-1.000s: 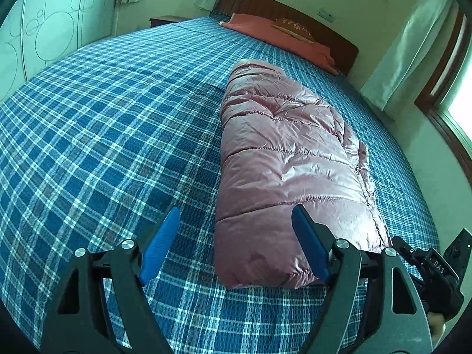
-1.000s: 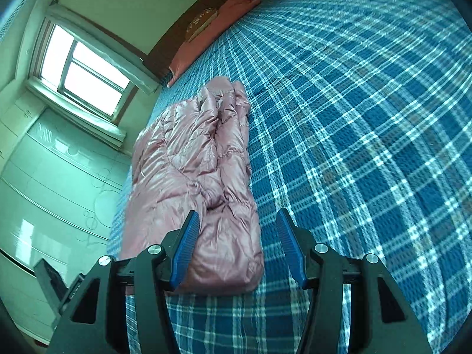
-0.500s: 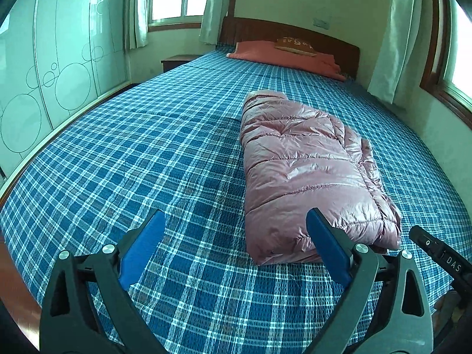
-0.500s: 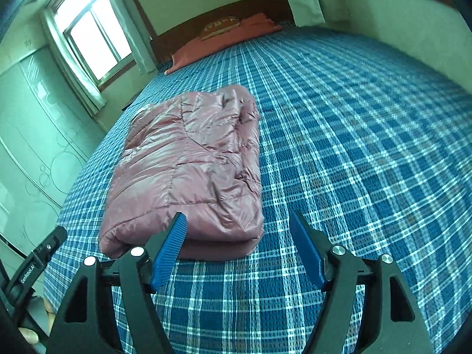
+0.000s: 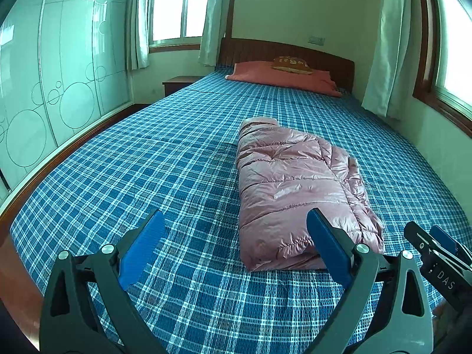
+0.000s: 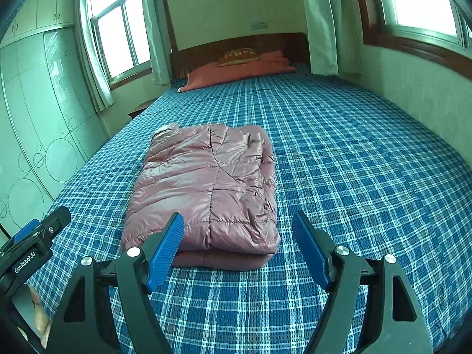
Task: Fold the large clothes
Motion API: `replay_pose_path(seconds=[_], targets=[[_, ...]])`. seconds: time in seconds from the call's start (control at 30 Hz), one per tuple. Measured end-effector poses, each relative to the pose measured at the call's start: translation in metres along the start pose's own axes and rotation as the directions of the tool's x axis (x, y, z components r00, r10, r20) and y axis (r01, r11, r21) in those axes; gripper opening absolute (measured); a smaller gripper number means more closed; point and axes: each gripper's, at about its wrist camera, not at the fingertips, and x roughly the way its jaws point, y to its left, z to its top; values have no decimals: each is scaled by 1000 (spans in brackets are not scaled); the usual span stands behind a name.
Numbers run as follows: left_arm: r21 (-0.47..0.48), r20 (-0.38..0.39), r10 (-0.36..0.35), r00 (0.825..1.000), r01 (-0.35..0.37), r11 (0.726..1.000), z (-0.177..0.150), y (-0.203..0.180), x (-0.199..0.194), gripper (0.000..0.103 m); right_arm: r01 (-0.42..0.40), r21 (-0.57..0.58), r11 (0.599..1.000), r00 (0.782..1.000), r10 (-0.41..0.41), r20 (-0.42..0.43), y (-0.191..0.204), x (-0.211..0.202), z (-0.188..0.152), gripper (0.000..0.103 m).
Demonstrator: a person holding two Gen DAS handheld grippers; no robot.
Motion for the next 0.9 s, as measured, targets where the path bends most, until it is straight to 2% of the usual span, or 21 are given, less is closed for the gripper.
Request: replay_pose_path(seconds=[0.9], targets=[[29, -9, 3, 1000, -2, 1000, -6, -9, 0, 97, 6, -32, 999, 1000, -5, 14, 9, -2, -3, 75]])
